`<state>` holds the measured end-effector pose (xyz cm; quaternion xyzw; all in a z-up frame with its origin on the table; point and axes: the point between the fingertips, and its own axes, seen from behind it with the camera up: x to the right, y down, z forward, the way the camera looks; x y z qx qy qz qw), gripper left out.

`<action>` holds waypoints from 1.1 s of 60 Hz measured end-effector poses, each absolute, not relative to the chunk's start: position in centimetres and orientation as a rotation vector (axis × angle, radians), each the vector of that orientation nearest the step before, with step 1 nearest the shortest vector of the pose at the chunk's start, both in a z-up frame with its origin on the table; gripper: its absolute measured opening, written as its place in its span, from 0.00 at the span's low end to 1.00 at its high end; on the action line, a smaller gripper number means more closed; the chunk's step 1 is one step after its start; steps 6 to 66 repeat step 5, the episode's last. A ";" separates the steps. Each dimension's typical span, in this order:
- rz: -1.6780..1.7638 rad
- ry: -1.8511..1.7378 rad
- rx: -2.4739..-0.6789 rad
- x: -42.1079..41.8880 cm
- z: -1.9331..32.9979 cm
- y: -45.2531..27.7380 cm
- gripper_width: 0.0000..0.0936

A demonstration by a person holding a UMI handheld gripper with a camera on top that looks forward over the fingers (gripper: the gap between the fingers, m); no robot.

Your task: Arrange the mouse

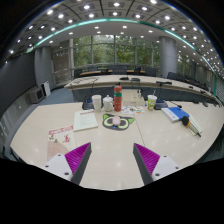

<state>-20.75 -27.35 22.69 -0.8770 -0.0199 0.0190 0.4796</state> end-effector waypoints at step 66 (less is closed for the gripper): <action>0.052 -0.047 -2.135 -20.6 22.9 -27.6 0.91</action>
